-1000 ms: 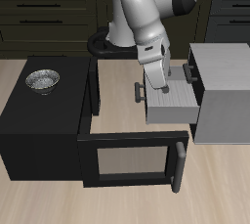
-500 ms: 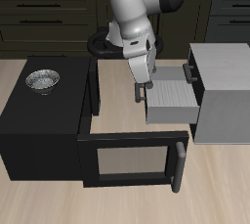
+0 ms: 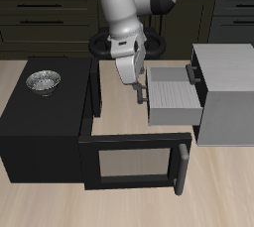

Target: Close the top and middle drawer of the white cabinet

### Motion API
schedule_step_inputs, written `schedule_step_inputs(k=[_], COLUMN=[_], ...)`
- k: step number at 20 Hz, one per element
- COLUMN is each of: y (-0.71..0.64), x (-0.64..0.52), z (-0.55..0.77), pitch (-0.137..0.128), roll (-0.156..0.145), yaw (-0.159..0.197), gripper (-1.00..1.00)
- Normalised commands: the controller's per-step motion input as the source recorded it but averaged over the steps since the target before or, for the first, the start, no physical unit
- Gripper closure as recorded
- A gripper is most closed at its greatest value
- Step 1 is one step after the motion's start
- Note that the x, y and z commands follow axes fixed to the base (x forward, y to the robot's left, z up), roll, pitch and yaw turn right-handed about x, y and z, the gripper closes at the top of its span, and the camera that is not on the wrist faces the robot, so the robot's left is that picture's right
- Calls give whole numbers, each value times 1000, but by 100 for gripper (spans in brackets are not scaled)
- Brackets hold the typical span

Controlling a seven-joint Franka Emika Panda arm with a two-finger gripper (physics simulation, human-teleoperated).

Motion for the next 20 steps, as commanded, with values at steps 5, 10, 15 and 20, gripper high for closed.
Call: schedule_step_inputs(k=[5,10,15,20], y=[-332,-181,-148,-32], x=[-20,4,46,85], z=[-87,-87,-131,-91], pitch=[8,6,10,4], roll=[-48,-30,-26,-14], yaw=[-5,2,-9,-10], gripper=[-100,-100,-100,-100])
